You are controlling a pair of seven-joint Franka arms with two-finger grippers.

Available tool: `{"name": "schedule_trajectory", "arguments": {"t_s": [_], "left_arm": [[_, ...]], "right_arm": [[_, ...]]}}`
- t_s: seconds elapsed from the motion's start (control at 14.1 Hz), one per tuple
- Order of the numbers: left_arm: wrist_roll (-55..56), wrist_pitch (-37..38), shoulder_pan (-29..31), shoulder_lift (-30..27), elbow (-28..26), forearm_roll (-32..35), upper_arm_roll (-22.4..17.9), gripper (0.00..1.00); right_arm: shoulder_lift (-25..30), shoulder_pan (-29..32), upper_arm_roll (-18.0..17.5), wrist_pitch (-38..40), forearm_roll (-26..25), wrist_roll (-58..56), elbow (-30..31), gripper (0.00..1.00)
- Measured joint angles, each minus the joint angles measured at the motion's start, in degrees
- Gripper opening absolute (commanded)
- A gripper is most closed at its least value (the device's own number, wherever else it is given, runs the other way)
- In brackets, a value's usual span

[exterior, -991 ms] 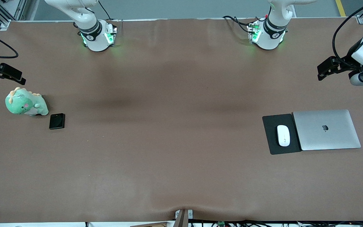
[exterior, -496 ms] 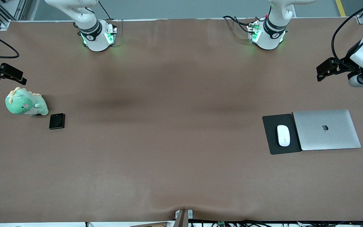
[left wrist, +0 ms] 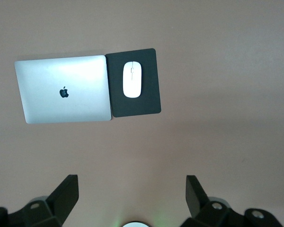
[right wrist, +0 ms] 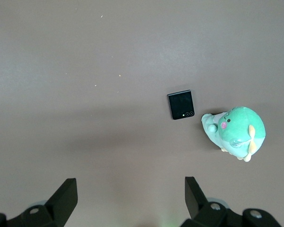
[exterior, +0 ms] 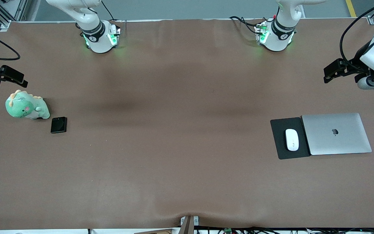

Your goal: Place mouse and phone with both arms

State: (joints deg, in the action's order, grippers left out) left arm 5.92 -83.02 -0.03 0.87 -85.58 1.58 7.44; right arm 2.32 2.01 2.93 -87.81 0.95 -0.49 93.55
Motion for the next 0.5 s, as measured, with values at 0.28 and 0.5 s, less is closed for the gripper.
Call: {"name": "schedule_trajectory", "arguments": {"t_s": [0.28,0.5], "left_arm": [[0.2,1.1,0.1,0.0,0.0,0.0,-0.1,1.00],[0.2,2.1,0.1,0.0,0.0,0.0,-0.2,1.00]], "right_arm": [[0.0,0.0,-0.1,0.0,0.0,0.0,0.0,1.00],[0.0,0.0,-0.1,0.0,0.0,0.0,0.0,1.00]]}}
